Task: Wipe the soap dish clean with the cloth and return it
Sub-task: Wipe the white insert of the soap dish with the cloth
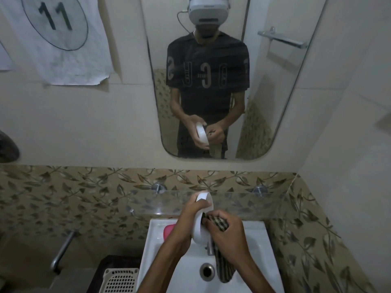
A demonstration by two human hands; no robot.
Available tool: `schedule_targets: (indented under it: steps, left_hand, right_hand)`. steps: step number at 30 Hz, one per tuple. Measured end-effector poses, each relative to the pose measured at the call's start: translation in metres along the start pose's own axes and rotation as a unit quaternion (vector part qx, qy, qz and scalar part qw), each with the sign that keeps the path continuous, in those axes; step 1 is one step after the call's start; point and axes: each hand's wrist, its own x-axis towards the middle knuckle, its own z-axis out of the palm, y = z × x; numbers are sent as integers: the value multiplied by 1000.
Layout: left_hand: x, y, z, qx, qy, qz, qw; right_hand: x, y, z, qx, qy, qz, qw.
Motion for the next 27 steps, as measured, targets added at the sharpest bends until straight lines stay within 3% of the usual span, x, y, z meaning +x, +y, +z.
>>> schedule_targets:
  steps: [8, 13, 16, 18, 24, 27]
  left_hand:
    - [0, -5, 10, -11, 20, -40, 999]
    - [3, -8, 26, -33, 80, 43, 995]
    - [12, -12, 24, -41, 127, 89, 987]
    - [16, -11, 19, -49, 129, 123, 983]
    - [17, 0, 19, -23, 107, 213, 971]
    - [18, 4, 17, -20, 109, 231, 967]
  right_hand:
    - [4, 5, 1, -49, 17, -7, 999]
    - [13, -4, -3, -106, 57, -21, 993]
    - [9, -10, -2, -156, -42, 22, 987]
    - [4, -8, -3, -183, -95, 2, 979]
    - [3, -15, -5, -170, -1, -42, 985]
    - [1, -18, -3, -138, -19, -28, 990]
